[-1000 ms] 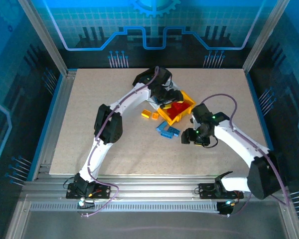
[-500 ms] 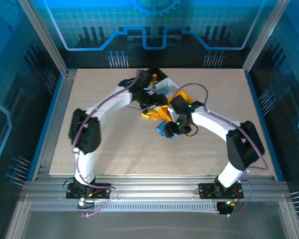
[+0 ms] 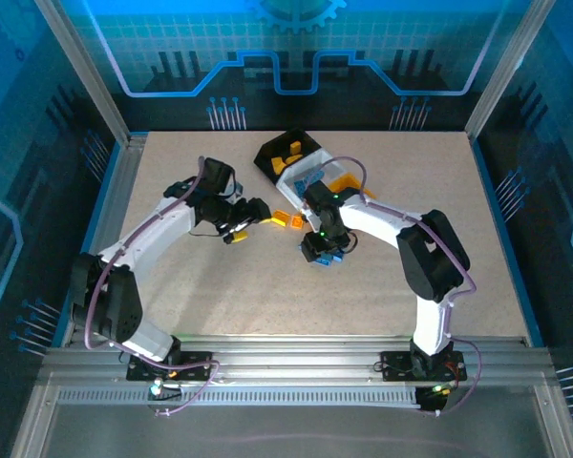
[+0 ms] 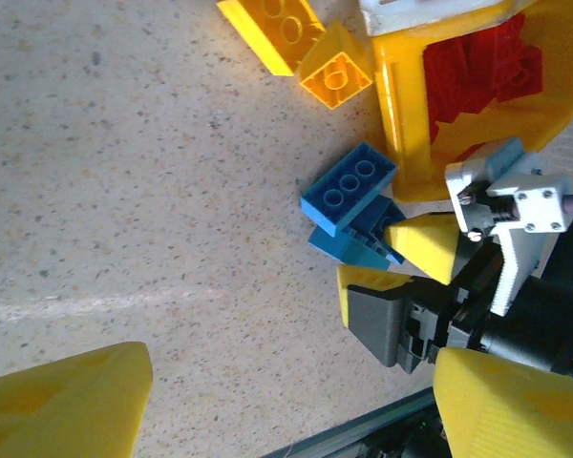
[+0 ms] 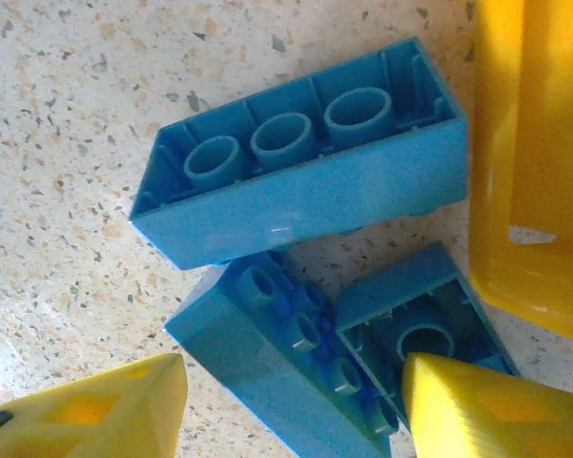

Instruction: Sort the legos into containers by color

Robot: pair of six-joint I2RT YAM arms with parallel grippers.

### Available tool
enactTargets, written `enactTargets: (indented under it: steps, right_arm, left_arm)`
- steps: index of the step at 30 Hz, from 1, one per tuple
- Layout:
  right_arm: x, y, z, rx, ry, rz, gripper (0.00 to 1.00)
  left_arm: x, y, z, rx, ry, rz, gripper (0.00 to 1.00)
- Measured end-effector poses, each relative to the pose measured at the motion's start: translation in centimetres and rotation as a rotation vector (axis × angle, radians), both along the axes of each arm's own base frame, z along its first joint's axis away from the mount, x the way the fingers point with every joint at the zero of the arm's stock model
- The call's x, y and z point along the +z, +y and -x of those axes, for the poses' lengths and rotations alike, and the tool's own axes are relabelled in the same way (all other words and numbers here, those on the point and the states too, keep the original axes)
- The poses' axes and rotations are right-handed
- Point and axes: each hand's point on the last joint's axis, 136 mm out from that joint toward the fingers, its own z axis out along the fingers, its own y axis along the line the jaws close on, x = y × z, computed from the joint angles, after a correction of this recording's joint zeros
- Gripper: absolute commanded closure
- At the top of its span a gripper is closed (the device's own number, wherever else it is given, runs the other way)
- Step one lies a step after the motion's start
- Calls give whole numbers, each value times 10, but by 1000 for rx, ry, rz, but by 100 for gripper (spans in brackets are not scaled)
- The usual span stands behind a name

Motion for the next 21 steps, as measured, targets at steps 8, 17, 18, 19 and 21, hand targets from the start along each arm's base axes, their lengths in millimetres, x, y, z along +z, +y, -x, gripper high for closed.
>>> enactTargets:
  steps: [8, 17, 18, 19, 21]
  right_arm:
    - [-4, 18, 10, 117, -50, 93, 48]
    - [-4, 17, 2, 142, -114, 197, 75]
    - [-4, 17, 1, 142, -117, 202, 75]
    - [-3, 16, 1, 141, -121, 208, 76]
    - [-3, 14, 1, 141, -122, 219, 76]
  left_arm:
    - [-7, 8, 3, 16, 16, -5, 20]
    - [-8, 9, 2, 8, 5, -9, 18]
    - [-8, 10, 2, 9, 7, -9, 17]
    - [-10, 11, 3, 9, 10, -10, 18]
    - [-14, 13, 5, 12, 22, -13, 17]
